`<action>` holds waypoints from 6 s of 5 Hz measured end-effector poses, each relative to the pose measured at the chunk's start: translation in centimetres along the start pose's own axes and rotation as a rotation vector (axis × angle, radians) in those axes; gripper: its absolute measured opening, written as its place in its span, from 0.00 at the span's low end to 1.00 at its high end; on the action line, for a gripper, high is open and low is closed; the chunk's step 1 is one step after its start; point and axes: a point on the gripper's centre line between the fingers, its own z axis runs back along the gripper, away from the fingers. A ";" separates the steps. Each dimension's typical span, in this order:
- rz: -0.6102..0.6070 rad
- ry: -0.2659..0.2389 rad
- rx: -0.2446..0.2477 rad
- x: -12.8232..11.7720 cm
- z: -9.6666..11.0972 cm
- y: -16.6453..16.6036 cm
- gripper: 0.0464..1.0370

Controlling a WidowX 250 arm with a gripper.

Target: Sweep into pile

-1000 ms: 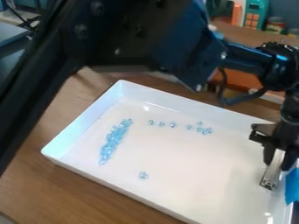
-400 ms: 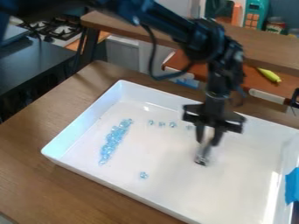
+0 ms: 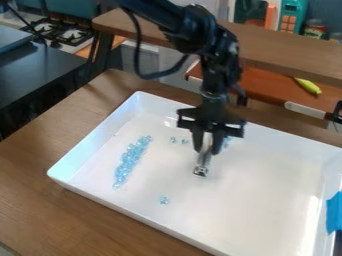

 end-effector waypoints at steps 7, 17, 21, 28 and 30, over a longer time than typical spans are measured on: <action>-0.175 -0.012 -0.018 -2.3 -1.2 -8.0 0.28; 0.276 -0.038 0.001 -0.3 -1.9 9.0 0.28; 0.221 -0.068 -0.012 -3.4 2.1 7.9 0.28; -0.038 0.028 0.086 -8.0 -0.8 6.2 0.28; -0.002 -0.004 0.196 -7.1 -0.9 10.3 0.28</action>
